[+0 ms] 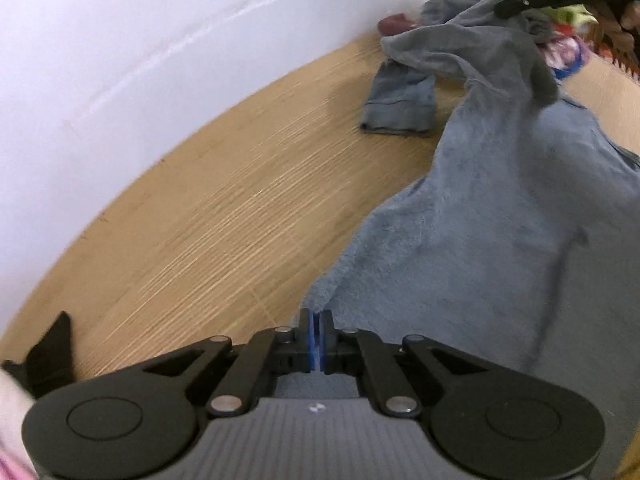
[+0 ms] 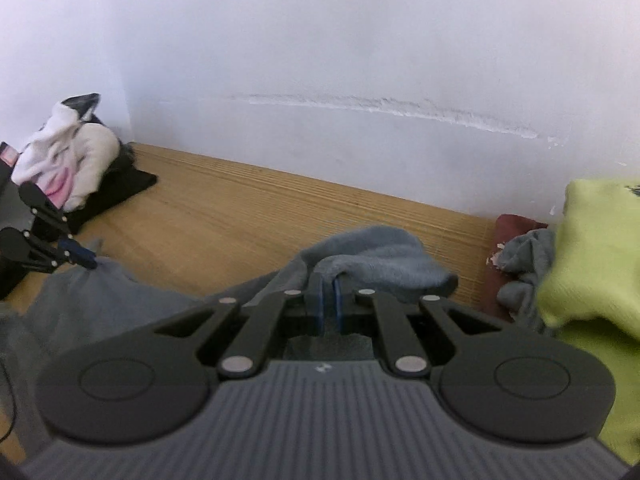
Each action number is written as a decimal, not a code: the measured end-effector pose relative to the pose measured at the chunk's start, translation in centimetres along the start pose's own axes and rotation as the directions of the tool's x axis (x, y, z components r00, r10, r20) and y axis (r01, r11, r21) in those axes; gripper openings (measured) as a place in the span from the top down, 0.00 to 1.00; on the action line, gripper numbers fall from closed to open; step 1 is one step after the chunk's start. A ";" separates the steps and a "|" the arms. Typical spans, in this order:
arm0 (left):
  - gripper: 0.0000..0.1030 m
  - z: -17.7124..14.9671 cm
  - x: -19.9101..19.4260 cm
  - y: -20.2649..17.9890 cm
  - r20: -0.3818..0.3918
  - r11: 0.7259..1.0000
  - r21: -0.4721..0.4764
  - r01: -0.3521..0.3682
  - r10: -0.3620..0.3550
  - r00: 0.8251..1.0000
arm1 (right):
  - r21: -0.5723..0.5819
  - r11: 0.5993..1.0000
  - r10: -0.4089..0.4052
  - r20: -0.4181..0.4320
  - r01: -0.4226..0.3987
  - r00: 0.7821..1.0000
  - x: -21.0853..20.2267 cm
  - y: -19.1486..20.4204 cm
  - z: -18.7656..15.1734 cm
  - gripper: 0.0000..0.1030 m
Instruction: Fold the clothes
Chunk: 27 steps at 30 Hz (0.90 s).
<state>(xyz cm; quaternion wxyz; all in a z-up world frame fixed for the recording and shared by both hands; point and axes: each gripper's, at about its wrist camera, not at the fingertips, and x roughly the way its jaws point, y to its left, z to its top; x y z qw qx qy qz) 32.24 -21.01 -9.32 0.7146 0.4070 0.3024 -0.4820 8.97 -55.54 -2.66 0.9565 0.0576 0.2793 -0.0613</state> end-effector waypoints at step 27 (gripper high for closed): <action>0.68 -9.8 -5.1 -8.3 -0.287 0.896 -0.366 -0.252 0.149 0.946 | -0.091 0.994 -0.075 -0.154 0.061 0.985 -8.3 8.2 -9.1 0.60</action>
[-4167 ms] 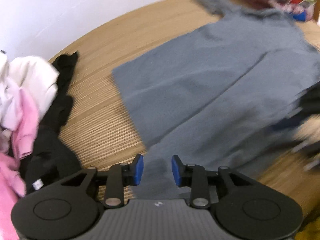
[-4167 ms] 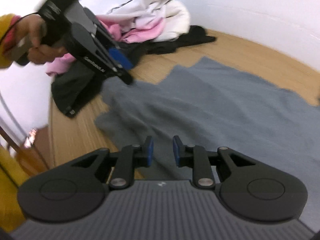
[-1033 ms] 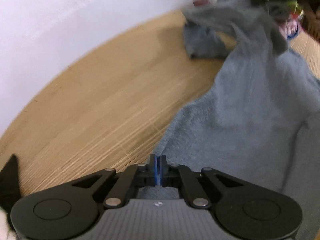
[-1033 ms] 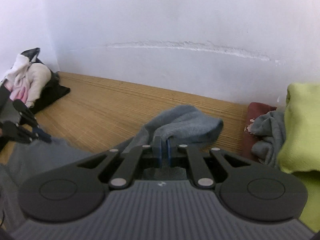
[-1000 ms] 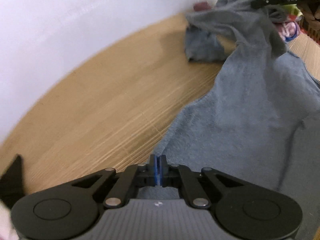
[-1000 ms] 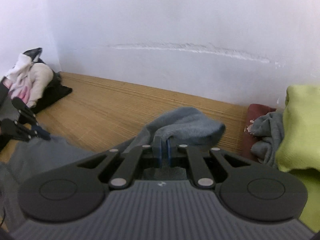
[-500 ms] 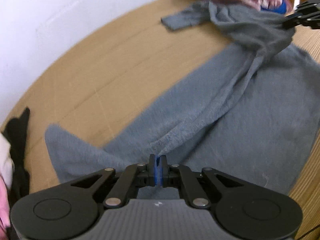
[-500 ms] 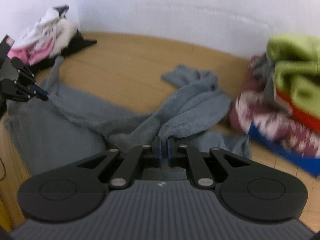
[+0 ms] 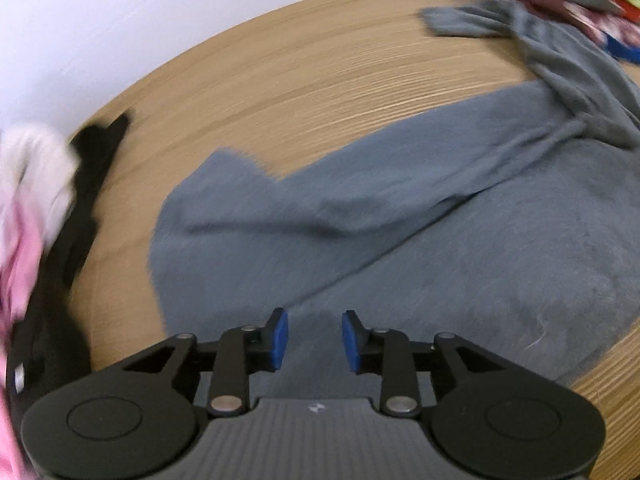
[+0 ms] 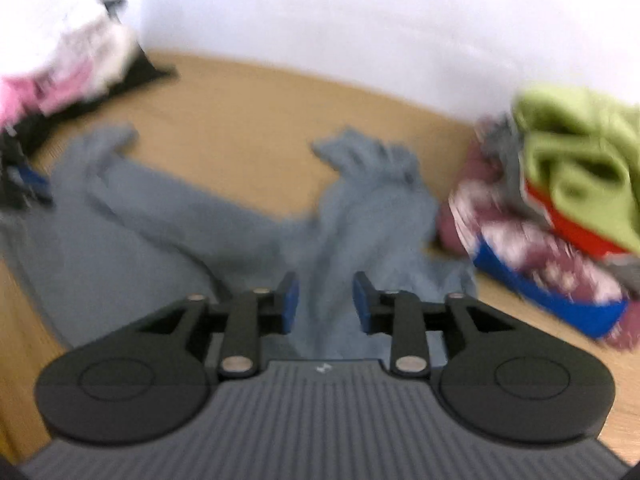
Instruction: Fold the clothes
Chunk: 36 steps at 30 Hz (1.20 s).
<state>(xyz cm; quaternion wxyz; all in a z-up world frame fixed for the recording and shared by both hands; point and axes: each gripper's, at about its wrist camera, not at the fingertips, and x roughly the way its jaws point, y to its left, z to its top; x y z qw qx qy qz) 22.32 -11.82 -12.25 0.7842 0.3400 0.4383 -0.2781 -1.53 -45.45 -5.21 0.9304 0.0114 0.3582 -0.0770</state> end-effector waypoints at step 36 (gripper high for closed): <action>0.61 -8.9 -0.7 12.7 0.155 0.913 -0.212 0.349 -0.321 0.934 | -0.040 0.838 0.538 -0.103 -0.544 0.837 17.9 31.6 10.6 0.66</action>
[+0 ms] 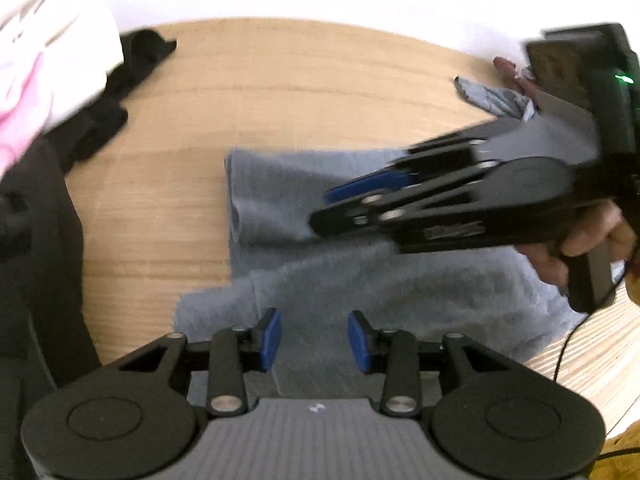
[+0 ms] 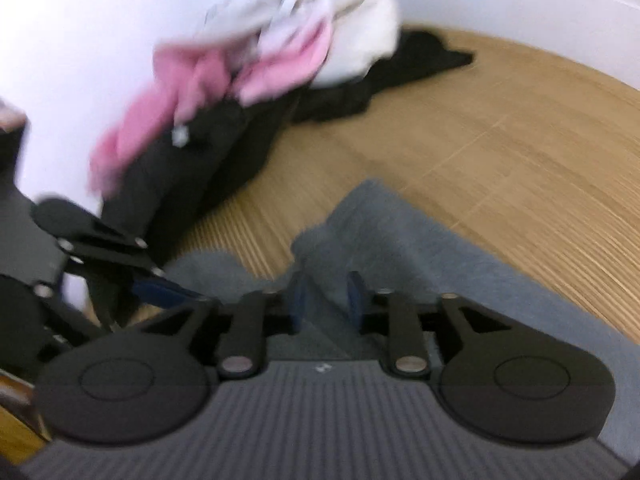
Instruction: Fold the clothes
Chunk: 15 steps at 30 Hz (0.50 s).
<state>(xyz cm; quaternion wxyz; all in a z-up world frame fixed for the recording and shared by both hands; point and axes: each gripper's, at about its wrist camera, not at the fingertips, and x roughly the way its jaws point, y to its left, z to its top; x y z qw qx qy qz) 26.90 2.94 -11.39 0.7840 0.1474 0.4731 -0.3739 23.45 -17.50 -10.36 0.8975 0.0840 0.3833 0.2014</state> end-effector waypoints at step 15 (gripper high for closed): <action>0.57 8.8 9.6 0.4 -0.013 0.992 0.100 -0.081 0.083 0.996 | 0.311 0.917 -0.266 0.014 0.249 0.964 -0.1 -7.0 -2.0 0.62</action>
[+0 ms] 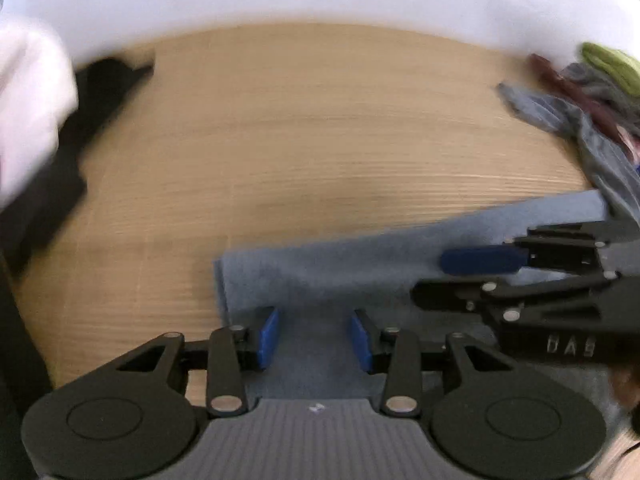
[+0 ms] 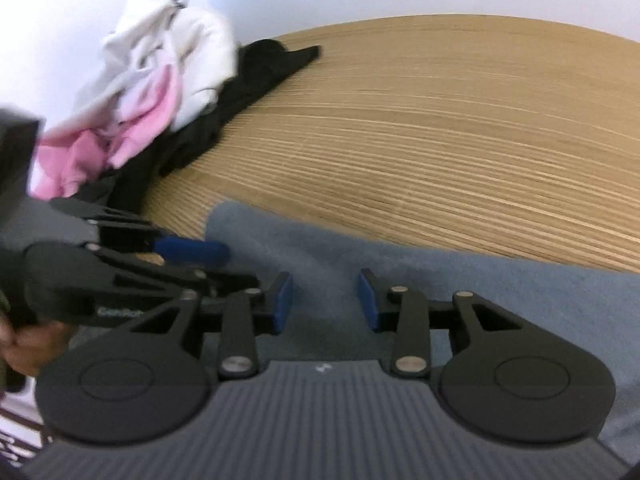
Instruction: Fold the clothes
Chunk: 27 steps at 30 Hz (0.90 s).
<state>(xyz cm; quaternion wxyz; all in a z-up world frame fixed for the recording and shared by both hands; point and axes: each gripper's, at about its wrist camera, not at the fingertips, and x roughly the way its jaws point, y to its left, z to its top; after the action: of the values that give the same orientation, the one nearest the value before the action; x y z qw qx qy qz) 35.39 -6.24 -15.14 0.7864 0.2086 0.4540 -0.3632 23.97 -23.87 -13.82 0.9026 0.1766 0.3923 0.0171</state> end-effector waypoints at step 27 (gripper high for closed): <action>0.52 0.1 -2.3 -17.2 -0.101 0.989 -0.108 -0.104 0.093 0.990 | -0.008 0.861 -0.508 0.010 0.508 0.861 -8.3 -33.7 12.1 0.84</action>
<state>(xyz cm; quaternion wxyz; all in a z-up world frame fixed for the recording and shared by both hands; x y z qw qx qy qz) 21.60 -16.60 -13.10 0.7912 0.2035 0.5002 -0.2871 23.22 -60.57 -11.55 0.8777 0.0622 0.4213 -0.2199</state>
